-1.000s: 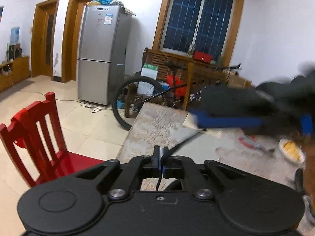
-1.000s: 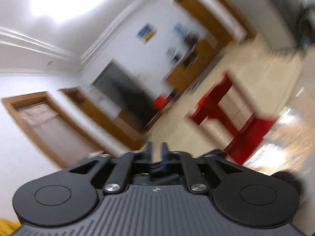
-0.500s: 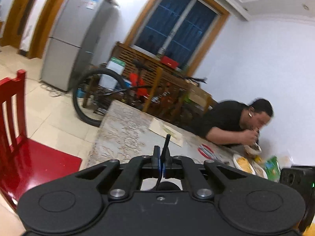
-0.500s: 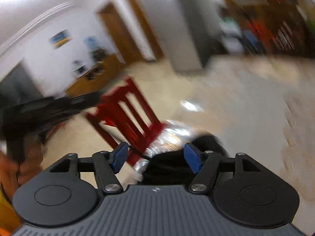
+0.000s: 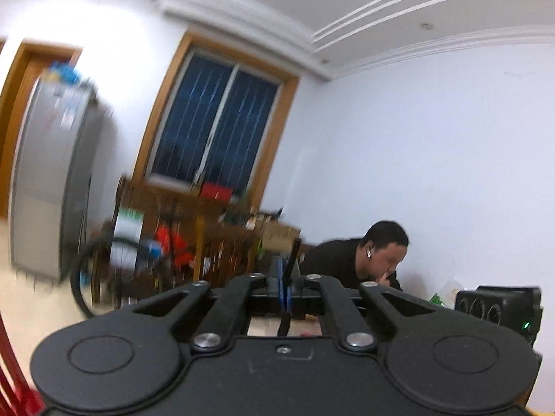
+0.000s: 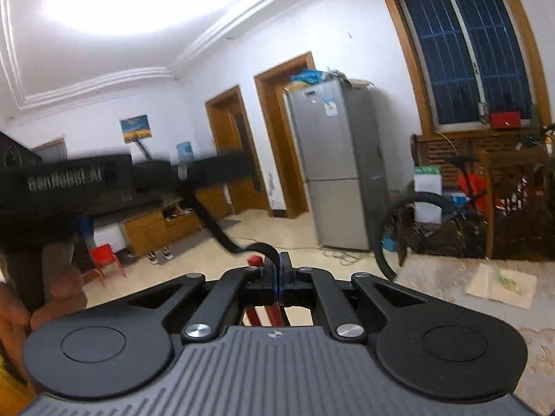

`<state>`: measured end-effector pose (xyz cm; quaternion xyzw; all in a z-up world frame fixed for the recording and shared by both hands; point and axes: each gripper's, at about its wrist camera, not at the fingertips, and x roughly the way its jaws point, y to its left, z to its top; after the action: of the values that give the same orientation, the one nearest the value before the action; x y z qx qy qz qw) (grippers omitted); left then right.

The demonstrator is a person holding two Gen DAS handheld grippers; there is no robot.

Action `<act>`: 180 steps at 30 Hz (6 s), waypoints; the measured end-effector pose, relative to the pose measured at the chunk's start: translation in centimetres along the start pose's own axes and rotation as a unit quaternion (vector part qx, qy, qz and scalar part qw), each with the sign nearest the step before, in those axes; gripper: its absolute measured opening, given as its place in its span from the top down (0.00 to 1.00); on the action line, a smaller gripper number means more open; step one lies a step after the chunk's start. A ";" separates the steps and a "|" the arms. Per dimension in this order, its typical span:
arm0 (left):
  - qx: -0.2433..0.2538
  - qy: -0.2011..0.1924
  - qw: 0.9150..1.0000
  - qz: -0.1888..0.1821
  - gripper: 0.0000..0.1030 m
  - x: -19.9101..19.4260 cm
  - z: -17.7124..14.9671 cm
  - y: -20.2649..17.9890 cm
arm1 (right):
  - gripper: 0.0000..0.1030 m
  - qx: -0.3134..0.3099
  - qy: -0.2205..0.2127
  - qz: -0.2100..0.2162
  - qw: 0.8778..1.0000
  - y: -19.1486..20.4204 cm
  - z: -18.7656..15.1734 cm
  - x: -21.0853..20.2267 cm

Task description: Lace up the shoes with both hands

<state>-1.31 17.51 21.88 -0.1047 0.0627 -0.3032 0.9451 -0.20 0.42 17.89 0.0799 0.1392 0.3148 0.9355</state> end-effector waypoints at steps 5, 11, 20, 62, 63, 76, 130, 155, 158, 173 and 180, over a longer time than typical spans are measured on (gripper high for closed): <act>0.019 0.024 0.999 0.018 0.96 -0.2 -1.5 -0.5 | 0.98 -0.063 0.047 0.020 0.997 2.1 -3.0 0.8; 0.038 0.116 0.986 0.114 0.36 -1.0 -8.7 1.1 | 0.62 -0.204 0.221 0.091 0.950 5.9 -13.4 0.7; -0.035 0.372 0.921 0.111 0.30 2.7 -25.3 3.7 | 0.43 0.067 0.282 -0.123 0.949 -1.7 -18.2 -2.9; -0.036 0.358 0.929 0.090 0.14 23.3 -31.2 0.6 | 0.53 0.002 0.145 -0.254 0.956 -9.1 -14.3 -2.6; -0.036 0.360 0.928 0.090 0.14 23.8 -31.1 0.5 | 0.53 0.009 0.145 -0.257 0.955 -9.2 -14.3 -2.8; -0.022 0.425 0.901 0.082 0.15 13.4 -27.2 0.1 | 0.55 -0.015 0.184 -0.218 0.958 -9.3 -15.6 -3.6; -0.036 0.430 0.885 0.175 0.14 14.0 -29.1 -9.5 | 0.56 0.080 0.252 0.007 0.964 -22.8 -15.9 1.4; -0.037 0.429 0.882 0.190 0.12 14.2 -29.9 -8.1 | 0.67 -0.018 0.285 0.092 0.954 -20.6 -17.2 -2.6; -0.043 0.431 0.881 0.189 0.12 14.4 -29.7 -7.5 | 0.67 -0.035 0.263 0.080 0.961 -20.2 -17.0 -3.2; -0.062 0.422 0.885 0.184 0.12 13.7 -29.0 -6.8 | 0.64 0.007 0.148 0.013 0.989 -22.5 -12.9 0.4; -0.100 0.389 0.895 0.195 0.12 12.5 -27.5 -5.4 | 0.96 -0.298 0.209 0.030 0.931 -17.1 -14.8 4.4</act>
<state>0.76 1.55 -4.20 -0.0578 0.4739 -0.1216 0.8702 8.19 -9.46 -1.11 -0.2662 0.2292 0.3795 0.8559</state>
